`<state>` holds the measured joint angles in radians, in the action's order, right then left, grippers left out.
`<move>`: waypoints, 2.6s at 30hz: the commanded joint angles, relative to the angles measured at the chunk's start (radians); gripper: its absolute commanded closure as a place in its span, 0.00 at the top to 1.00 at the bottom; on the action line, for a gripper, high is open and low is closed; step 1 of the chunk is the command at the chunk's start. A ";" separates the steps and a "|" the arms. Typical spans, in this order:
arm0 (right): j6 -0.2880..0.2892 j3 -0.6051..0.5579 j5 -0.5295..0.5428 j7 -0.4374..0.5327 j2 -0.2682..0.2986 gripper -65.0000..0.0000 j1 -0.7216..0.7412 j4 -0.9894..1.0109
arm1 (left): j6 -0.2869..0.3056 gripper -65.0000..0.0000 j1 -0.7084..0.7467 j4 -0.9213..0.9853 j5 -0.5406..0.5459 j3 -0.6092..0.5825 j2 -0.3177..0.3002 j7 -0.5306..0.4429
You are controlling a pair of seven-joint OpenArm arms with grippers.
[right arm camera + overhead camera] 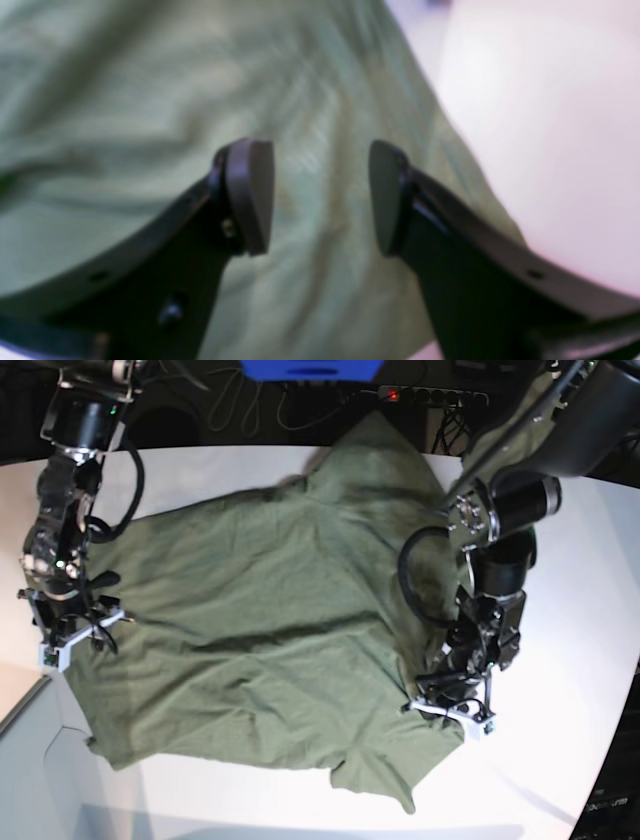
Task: Layout the t-shirt on the table in an organized manner, then fold the t-shirt properly
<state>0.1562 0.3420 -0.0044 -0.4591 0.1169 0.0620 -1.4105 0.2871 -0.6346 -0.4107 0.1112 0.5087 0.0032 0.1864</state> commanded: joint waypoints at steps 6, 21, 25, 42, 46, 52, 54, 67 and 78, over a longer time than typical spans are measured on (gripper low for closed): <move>-0.004 -0.037 0.007 0.016 -0.162 0.58 -0.159 -0.227 | 0.008 0.00 -0.040 -0.014 0.008 -0.002 -0.010 -0.012; 0.000 -0.665 0.005 0.021 -0.208 0.59 -0.354 -0.283 | 0.008 0.00 -0.063 -0.014 0.009 -0.002 -0.027 -0.012; 0.000 -0.788 0.005 0.016 -0.194 0.59 -0.325 -0.263 | 0.008 0.00 -0.075 -0.015 0.008 -0.002 -0.039 -0.012; 0.000 -1.030 0.007 0.024 -0.233 0.59 -0.077 0.152 | 0.007 0.00 -0.075 -0.015 0.008 -0.002 -0.041 -0.012; 0.000 -1.030 0.007 0.026 -0.245 0.59 -0.047 0.224 | 0.005 0.00 -0.075 -0.015 0.008 -0.002 -0.041 -0.012; 0.000 -1.072 0.007 0.026 -0.253 0.51 -0.046 0.250 | 0.005 0.00 -0.075 -0.015 0.008 -0.002 -0.041 -0.014; 0.000 -1.101 0.007 0.026 -0.254 0.42 -0.043 0.276 | 0.005 0.00 -0.075 -0.015 0.008 -0.002 -0.038 -0.017; -0.005 -0.958 0.010 0.026 -0.270 0.00 -0.040 0.237 | 0.007 0.00 -0.077 -0.130 0.017 0.000 -0.044 -0.012; -0.004 -0.818 0.010 0.026 -0.251 0.00 -0.138 -0.203 | 0.008 0.00 -0.132 -0.468 0.018 -0.002 0.051 0.112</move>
<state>0.1493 -0.4721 -0.0036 -0.4576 -0.1261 -0.0845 -1.5925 0.2867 -0.7216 -0.8539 0.1177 0.5091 0.0608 0.3351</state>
